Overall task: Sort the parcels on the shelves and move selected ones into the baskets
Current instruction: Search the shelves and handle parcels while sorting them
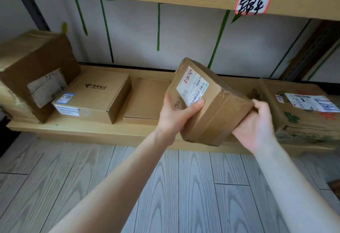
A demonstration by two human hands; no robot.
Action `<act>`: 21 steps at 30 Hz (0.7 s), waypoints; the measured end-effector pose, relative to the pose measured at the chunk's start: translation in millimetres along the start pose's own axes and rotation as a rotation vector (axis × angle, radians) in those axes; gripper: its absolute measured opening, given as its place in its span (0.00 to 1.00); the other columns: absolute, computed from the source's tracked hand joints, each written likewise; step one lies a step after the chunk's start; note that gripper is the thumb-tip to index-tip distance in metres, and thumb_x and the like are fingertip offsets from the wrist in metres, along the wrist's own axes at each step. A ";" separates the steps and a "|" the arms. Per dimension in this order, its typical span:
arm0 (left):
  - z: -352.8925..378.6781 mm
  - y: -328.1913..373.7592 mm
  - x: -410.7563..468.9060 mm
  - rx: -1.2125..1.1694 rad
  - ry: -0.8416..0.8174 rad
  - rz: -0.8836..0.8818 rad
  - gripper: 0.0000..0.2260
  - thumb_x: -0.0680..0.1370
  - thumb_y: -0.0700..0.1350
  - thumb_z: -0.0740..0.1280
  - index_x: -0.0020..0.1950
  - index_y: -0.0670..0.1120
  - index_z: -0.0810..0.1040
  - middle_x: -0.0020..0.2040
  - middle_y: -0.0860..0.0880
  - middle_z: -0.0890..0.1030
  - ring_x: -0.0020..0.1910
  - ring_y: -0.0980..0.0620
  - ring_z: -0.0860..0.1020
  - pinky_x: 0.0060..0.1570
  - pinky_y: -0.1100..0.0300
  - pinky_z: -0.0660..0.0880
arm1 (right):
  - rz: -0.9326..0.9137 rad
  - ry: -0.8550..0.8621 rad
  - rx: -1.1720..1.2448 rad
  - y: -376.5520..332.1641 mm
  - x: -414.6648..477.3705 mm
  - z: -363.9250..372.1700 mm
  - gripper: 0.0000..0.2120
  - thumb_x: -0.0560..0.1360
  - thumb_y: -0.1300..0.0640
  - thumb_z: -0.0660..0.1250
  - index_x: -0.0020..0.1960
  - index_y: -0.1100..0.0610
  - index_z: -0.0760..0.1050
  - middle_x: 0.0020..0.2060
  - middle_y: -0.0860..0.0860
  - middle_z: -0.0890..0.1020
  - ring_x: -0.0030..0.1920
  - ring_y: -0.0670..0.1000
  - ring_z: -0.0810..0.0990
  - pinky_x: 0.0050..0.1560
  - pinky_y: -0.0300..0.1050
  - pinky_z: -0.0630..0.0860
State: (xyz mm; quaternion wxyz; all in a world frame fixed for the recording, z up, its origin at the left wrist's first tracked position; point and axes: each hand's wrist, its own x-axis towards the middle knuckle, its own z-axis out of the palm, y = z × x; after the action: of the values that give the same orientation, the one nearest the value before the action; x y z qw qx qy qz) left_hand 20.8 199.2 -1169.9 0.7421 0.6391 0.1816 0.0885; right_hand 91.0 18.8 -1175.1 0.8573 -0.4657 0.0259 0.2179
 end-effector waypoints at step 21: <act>1.0 12.3 9.8 -0.010 0.189 -0.222 0.11 0.75 0.37 0.66 0.55 0.50 0.75 0.41 0.52 0.81 0.38 0.55 0.78 0.40 0.61 0.76 | 0.052 0.362 -0.413 30.2 -5.1 -11.8 0.10 0.78 0.54 0.59 0.52 0.52 0.78 0.47 0.48 0.83 0.49 0.44 0.81 0.54 0.39 0.76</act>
State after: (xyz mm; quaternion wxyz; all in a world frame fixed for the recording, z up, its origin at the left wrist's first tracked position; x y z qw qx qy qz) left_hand 31.4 203.9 -1159.3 0.7302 0.6002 0.3195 0.0666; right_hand 76.3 21.8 -1204.2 0.7198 -0.6611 0.1457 0.1539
